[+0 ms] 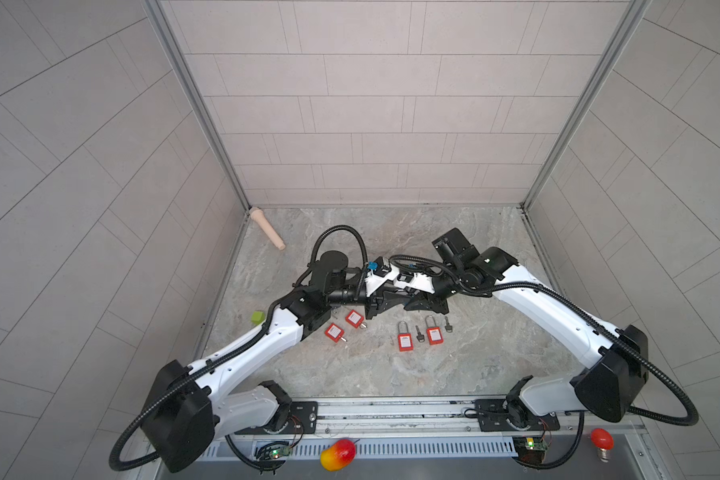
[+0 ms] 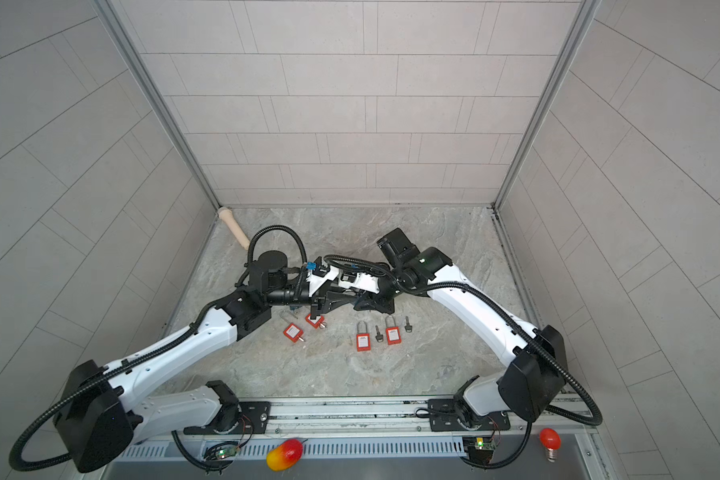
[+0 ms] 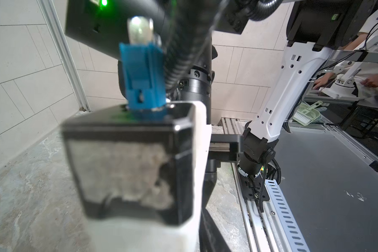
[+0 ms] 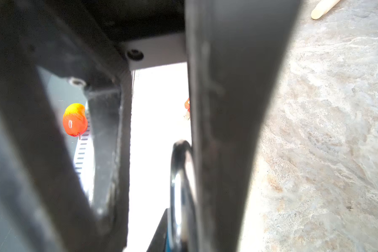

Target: Lock with the key

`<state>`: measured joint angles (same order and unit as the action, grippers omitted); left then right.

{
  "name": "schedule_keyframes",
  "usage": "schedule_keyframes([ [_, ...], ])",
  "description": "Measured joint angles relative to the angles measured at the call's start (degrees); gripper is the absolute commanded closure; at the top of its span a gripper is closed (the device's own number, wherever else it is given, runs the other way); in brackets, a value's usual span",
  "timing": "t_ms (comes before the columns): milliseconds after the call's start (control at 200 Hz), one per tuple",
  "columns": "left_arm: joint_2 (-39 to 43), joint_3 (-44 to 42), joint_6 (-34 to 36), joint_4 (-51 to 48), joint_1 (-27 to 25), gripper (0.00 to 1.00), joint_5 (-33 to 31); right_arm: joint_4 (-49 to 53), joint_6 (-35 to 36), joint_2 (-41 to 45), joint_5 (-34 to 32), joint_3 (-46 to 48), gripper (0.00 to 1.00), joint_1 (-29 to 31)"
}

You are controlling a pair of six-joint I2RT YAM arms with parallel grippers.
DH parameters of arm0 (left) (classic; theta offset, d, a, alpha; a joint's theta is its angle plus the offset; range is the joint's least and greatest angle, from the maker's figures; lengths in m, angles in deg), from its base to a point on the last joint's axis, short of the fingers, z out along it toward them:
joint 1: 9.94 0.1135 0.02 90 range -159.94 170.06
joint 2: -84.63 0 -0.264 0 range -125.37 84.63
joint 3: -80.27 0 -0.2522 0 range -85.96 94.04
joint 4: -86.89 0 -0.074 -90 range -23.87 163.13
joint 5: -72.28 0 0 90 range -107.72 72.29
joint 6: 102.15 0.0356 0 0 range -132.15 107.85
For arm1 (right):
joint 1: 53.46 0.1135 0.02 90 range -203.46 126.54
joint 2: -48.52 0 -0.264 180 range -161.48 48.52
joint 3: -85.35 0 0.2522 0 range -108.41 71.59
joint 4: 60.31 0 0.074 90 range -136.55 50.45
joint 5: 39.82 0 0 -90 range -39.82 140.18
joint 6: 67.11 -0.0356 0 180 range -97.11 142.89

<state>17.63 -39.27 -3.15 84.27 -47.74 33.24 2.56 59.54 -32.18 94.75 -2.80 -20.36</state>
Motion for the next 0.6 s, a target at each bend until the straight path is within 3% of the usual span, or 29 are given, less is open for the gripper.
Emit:
schedule_keyframes([
  [600,-0.7,1.0,0.7,-2.5,0.8,1.00,0.0,0.7,1.2,0.0,-0.3,0.0,1.00,0.0],
])
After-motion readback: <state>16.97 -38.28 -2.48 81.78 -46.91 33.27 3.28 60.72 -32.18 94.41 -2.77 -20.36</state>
